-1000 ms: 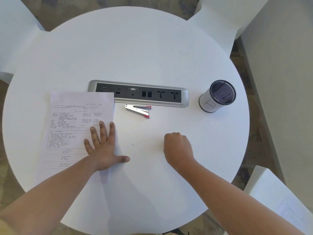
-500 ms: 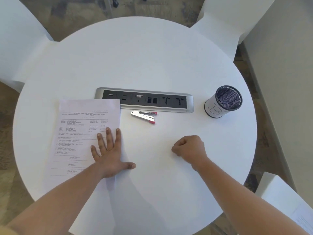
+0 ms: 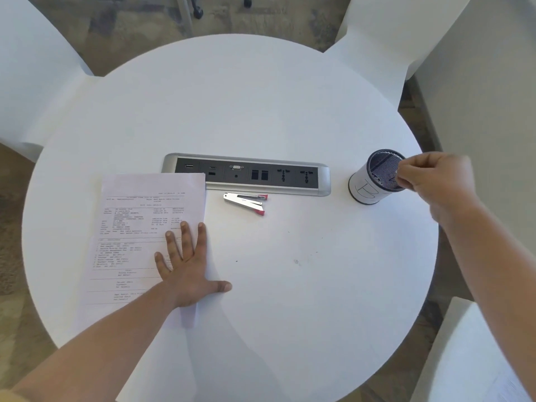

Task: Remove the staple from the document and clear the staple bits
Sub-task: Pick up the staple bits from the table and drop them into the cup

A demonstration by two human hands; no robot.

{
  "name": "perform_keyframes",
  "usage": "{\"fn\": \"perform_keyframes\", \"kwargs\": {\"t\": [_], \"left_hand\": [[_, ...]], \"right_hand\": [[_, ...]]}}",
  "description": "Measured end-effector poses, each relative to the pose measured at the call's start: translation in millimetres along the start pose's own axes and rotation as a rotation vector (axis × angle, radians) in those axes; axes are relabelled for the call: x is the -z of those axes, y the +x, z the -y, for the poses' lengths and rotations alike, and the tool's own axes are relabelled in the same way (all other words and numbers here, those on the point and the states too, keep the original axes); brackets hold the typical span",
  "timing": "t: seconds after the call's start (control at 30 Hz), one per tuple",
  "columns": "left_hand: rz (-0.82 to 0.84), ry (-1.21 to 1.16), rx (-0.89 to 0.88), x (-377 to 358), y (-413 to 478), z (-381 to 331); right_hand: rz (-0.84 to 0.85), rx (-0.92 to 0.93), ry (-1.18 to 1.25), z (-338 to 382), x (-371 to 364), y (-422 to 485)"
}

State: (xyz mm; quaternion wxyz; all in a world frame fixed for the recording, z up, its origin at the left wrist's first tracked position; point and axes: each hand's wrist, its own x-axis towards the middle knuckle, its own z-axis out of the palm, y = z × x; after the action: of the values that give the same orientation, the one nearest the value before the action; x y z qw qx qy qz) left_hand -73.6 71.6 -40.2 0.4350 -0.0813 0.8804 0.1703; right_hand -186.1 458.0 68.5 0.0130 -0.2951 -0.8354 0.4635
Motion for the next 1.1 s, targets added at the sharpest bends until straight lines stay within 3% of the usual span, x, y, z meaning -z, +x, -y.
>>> {"fn": "perform_keyframes", "kwargs": {"t": [0.13,0.23,0.43,0.67,0.77,0.9,1.1], "left_hand": [[0.001,-0.003,0.002,-1,0,0],[0.002,-0.006,0.004,-1,1,0],[0.003,0.003,0.010,0,2,0],[0.009,0.011,0.006,3,0,-4],[0.008,0.015,0.008,3,0,-4],[0.004,0.011,0.013,3,-1,-3],[0.000,0.013,0.019,1,-2,-3]], "right_hand": [[0.053,0.175,-0.455,2,3,22],[0.035,0.267,-0.637,4,0,32],[0.106,0.292,-0.738,3,-4,42],[0.086,0.358,-0.423,10,-14,6],[0.241,0.386,-0.409,-3,-36,-34],[0.470,0.416,-0.567,-41,-75,-81],[0.661,0.511,-0.829,-75,-101,-111]]}}
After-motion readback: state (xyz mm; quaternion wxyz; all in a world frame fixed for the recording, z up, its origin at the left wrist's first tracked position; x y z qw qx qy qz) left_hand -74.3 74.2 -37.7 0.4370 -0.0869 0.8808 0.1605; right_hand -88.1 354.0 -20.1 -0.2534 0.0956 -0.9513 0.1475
